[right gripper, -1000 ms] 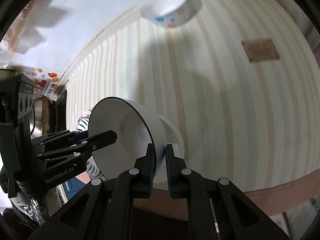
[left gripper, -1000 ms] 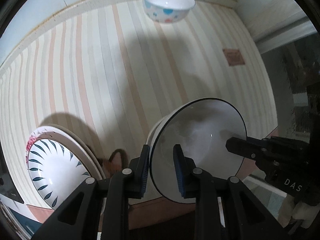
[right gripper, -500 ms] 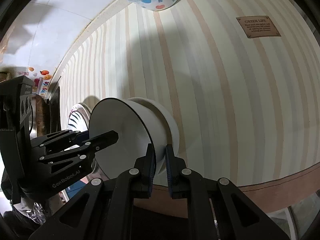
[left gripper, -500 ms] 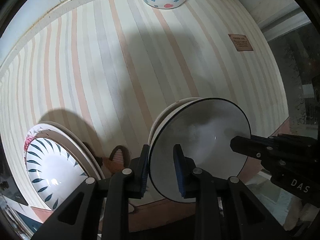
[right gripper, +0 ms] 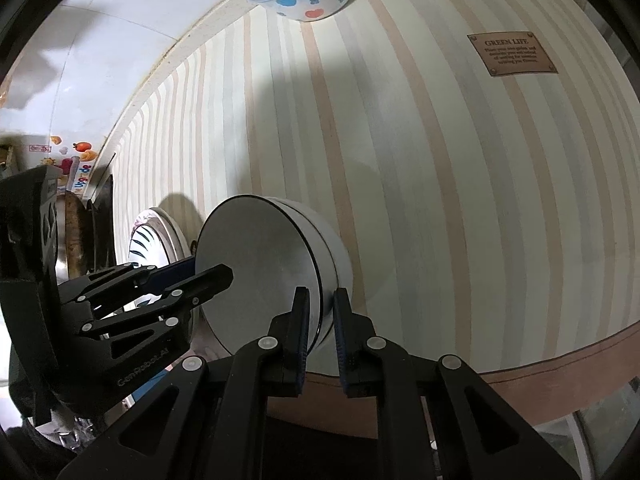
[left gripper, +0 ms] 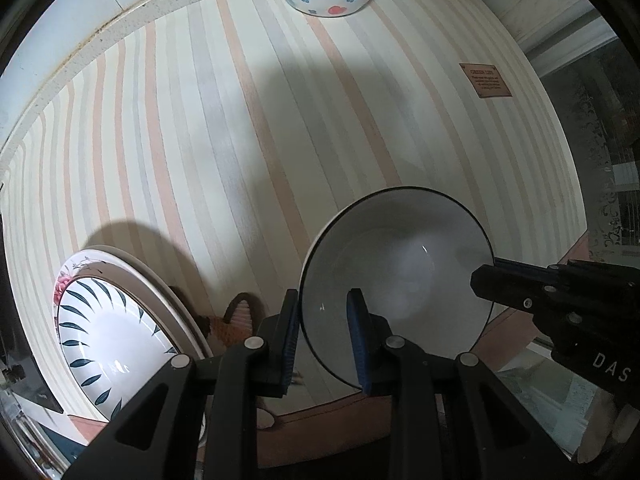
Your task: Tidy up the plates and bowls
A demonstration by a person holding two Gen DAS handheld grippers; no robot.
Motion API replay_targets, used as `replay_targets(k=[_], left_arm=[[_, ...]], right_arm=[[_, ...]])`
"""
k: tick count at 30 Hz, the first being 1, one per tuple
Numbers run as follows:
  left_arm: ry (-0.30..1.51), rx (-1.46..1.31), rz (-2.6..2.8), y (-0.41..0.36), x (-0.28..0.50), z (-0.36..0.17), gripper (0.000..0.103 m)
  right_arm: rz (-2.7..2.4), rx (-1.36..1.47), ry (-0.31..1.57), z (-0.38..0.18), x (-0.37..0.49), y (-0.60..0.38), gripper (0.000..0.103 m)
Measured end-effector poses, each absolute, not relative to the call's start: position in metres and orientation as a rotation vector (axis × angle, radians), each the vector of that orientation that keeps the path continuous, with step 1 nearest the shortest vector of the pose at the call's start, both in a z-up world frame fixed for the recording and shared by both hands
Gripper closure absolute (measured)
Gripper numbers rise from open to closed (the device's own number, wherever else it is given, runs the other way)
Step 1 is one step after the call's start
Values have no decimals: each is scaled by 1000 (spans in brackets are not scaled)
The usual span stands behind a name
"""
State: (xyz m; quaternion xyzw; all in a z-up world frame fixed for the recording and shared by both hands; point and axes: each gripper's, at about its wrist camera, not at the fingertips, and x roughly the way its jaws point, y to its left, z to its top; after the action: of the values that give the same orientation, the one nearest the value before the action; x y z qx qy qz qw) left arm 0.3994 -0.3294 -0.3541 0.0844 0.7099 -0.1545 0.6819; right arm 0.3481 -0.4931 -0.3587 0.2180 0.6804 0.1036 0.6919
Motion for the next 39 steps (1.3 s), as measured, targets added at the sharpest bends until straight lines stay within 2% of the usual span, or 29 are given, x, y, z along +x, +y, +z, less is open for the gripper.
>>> replay_targets(k=[9, 16, 18, 20, 22, 32, 39], left_arm=[[1597, 174, -346, -325, 398, -346, 82], [1502, 153, -355, -319, 411, -301, 80], [1467, 119, -359, -321, 430, -291, 75], [1453, 97, -357, -324, 454, -289, 74], [1446, 62, -346, -325, 480, -291, 74], [1440, -43, -263, -339, 614, -328, 74], [1507, -42, -239, -348, 650, -367, 74]], right_arm=[[235, 502, 1523, -359, 347, -494, 88], [272, 552, 1475, -336, 351, -507, 87], [278, 561, 1440, -322, 359, -514, 83], [278, 565, 1408, -311, 371, -521, 63], [285, 573, 1370, -301, 389, -529, 60], [182, 573, 1245, -308, 515, -567, 59], [133, 572, 1255, -339, 581, -571, 59]])
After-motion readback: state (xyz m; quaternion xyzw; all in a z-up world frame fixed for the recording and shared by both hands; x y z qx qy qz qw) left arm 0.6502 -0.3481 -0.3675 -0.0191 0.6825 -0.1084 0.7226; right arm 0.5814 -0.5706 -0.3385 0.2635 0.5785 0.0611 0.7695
